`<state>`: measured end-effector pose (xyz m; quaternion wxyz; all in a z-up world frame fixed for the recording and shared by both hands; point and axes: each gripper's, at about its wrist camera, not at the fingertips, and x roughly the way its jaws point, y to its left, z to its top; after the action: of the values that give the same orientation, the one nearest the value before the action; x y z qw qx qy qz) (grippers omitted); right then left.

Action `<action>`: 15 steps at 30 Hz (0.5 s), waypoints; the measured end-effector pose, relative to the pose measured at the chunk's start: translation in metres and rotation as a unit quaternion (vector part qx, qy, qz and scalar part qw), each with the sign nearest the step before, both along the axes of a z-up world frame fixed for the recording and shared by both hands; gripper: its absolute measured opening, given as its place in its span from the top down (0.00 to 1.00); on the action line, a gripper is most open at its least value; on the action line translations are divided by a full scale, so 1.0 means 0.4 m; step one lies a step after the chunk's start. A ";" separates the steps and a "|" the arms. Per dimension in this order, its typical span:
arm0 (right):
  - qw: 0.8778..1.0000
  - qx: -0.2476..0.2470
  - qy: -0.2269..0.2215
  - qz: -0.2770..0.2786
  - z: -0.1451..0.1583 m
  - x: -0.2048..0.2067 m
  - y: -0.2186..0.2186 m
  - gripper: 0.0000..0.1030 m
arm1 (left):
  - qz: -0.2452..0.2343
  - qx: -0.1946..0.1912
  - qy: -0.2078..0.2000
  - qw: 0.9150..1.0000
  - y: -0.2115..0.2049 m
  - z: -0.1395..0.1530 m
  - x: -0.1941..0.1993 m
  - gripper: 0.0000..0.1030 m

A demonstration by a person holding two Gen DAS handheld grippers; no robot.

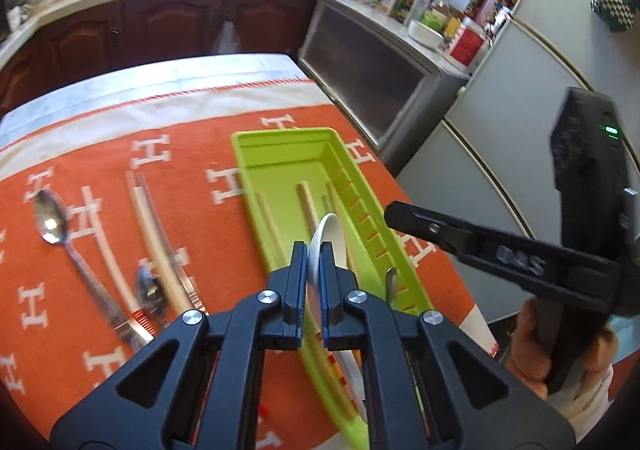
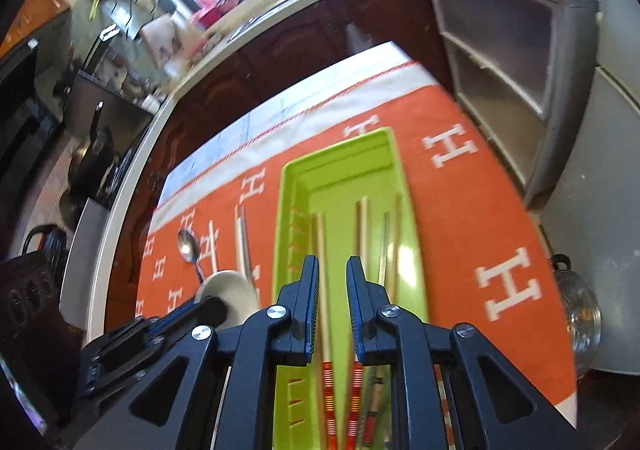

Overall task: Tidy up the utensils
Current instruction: 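Lift the white spoon and chopsticks and carry both toward the lime-green tray, then lower the white spoon and chopsticks into the tray and open both tools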

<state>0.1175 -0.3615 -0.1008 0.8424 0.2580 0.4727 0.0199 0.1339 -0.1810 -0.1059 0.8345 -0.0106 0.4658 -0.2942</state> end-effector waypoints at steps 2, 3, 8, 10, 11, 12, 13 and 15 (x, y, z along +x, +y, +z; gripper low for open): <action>1.000 0.002 -0.002 -0.011 0.003 -0.012 -0.018 0.86 | -0.010 0.005 0.006 1.000 -0.036 -0.020 0.029 0.97; 1.000 0.003 -0.003 -0.016 0.007 -0.020 -0.026 0.86 | -0.012 0.008 0.008 1.000 -0.053 -0.027 0.040 0.97; 0.999 0.004 -0.007 -0.042 0.011 -0.053 -0.063 0.86 | -0.025 0.038 0.017 0.999 -0.133 -0.071 0.092 0.97; 0.999 0.001 -0.009 -0.048 0.013 -0.065 -0.072 0.87 | -0.025 0.050 0.023 0.998 -0.170 -0.093 0.113 0.97; 0.999 0.000 -0.010 -0.051 0.014 -0.070 -0.075 0.87 | -0.024 0.055 0.024 0.998 -0.184 -0.101 0.120 0.97; 0.999 -0.001 -0.010 -0.052 0.016 -0.077 -0.079 0.87 | -0.025 0.059 0.022 0.998 -0.194 -0.108 0.125 0.97; 0.999 -0.003 -0.011 -0.053 0.017 -0.082 -0.082 0.87 | -0.025 0.062 0.019 0.998 -0.204 -0.114 0.130 0.97; 0.999 -0.005 -0.009 -0.053 0.017 -0.092 -0.090 0.87 | -0.020 0.069 0.016 0.997 -0.223 -0.129 0.143 0.97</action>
<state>0.0808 -0.3974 -0.0938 0.8477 0.2787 0.4506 -0.0247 0.1910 -0.2704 -0.1573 0.8196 0.0517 0.4985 -0.2776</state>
